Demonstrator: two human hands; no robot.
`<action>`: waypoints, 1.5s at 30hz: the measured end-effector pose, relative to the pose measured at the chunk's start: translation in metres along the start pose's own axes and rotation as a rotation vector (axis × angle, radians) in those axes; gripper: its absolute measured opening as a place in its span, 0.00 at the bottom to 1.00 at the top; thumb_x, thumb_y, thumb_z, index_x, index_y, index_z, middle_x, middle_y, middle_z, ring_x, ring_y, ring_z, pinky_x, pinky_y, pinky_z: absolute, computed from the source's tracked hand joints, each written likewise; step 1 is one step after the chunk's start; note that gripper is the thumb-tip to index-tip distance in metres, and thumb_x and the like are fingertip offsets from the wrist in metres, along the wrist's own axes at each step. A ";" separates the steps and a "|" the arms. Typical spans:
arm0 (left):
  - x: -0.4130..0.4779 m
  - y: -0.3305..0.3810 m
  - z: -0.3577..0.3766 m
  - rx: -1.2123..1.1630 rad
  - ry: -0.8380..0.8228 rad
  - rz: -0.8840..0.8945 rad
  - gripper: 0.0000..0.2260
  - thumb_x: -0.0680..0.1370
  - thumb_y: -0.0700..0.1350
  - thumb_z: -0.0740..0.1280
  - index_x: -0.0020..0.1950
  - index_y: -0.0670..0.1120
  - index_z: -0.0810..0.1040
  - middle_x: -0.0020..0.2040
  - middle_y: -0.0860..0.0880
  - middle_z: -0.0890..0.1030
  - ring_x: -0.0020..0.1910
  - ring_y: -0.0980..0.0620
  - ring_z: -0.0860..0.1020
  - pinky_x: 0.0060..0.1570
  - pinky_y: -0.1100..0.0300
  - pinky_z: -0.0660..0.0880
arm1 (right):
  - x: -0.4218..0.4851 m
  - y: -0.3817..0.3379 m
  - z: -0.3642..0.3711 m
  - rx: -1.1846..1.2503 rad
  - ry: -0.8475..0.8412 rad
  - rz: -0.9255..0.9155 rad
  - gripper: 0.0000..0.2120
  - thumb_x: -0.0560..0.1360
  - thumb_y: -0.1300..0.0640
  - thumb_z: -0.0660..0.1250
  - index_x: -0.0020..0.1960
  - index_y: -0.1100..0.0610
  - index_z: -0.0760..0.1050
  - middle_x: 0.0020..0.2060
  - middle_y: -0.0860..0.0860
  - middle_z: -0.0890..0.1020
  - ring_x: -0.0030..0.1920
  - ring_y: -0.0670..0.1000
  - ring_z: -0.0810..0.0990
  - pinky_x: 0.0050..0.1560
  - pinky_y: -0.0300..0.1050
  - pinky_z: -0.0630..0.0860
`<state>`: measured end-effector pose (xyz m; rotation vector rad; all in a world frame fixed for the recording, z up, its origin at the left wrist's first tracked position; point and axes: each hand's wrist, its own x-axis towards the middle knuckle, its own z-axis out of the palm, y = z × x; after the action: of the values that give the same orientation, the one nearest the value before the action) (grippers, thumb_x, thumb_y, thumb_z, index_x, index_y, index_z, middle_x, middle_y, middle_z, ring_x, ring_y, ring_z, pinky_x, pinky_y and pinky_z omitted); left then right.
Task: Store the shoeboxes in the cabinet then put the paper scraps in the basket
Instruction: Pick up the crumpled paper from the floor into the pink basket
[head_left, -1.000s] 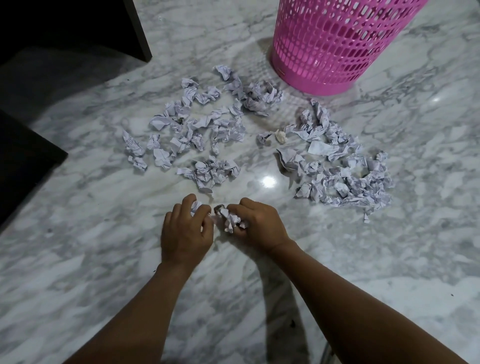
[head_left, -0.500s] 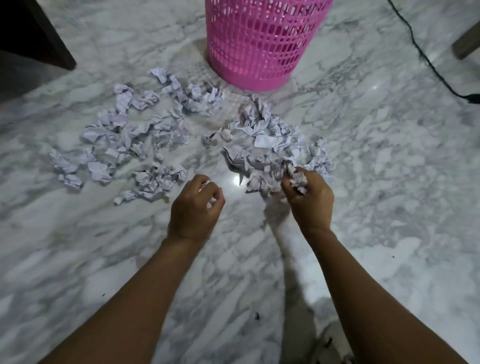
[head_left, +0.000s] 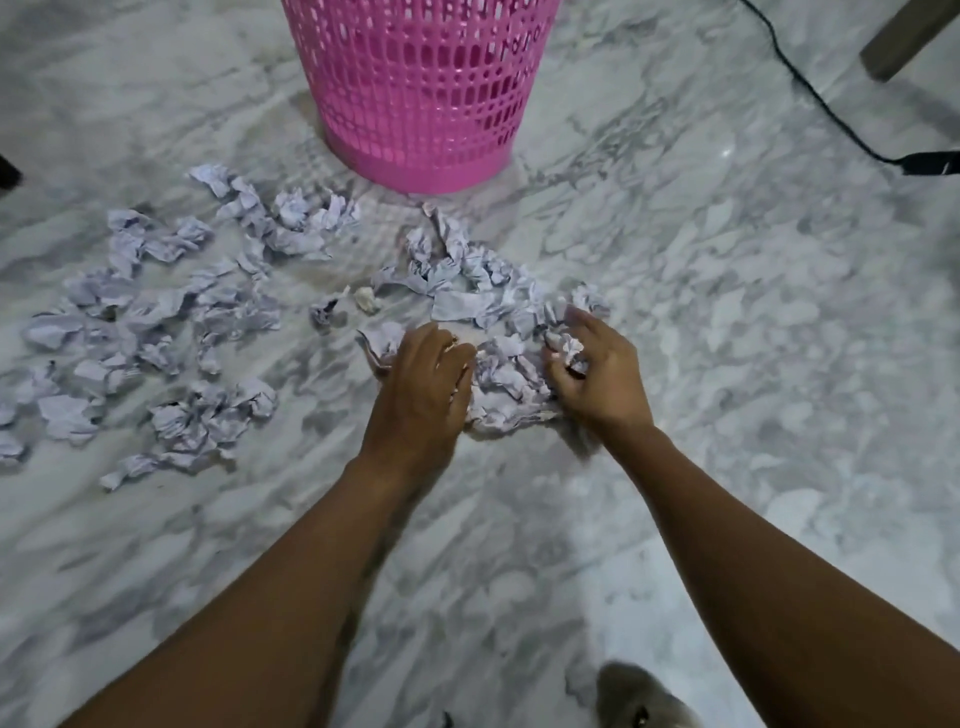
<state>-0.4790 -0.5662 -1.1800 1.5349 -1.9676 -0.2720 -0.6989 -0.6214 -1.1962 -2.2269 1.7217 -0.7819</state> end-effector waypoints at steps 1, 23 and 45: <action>-0.002 -0.003 0.003 0.024 -0.028 -0.023 0.10 0.81 0.41 0.62 0.59 0.41 0.78 0.58 0.42 0.76 0.64 0.40 0.71 0.69 0.44 0.64 | -0.002 0.000 0.001 -0.004 -0.047 0.026 0.24 0.71 0.45 0.63 0.58 0.60 0.80 0.63 0.57 0.79 0.63 0.57 0.78 0.68 0.58 0.68; -0.024 -0.031 -0.019 0.092 -0.334 -0.046 0.50 0.61 0.80 0.61 0.77 0.57 0.61 0.80 0.45 0.53 0.79 0.47 0.50 0.75 0.42 0.48 | -0.022 -0.021 -0.001 -0.161 -0.379 -0.341 0.43 0.65 0.24 0.64 0.74 0.45 0.67 0.73 0.55 0.67 0.70 0.63 0.67 0.68 0.67 0.63; -0.014 -0.036 -0.011 -0.013 -0.095 -0.004 0.21 0.65 0.49 0.73 0.55 0.42 0.79 0.54 0.43 0.77 0.53 0.44 0.74 0.53 0.54 0.70 | -0.001 -0.041 0.036 0.066 -0.179 -0.523 0.20 0.73 0.44 0.72 0.57 0.58 0.82 0.50 0.55 0.83 0.46 0.59 0.80 0.46 0.52 0.76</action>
<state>-0.4417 -0.5617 -1.1951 1.5432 -2.0320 -0.3645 -0.6460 -0.6133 -1.2067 -2.6391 1.0246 -0.6924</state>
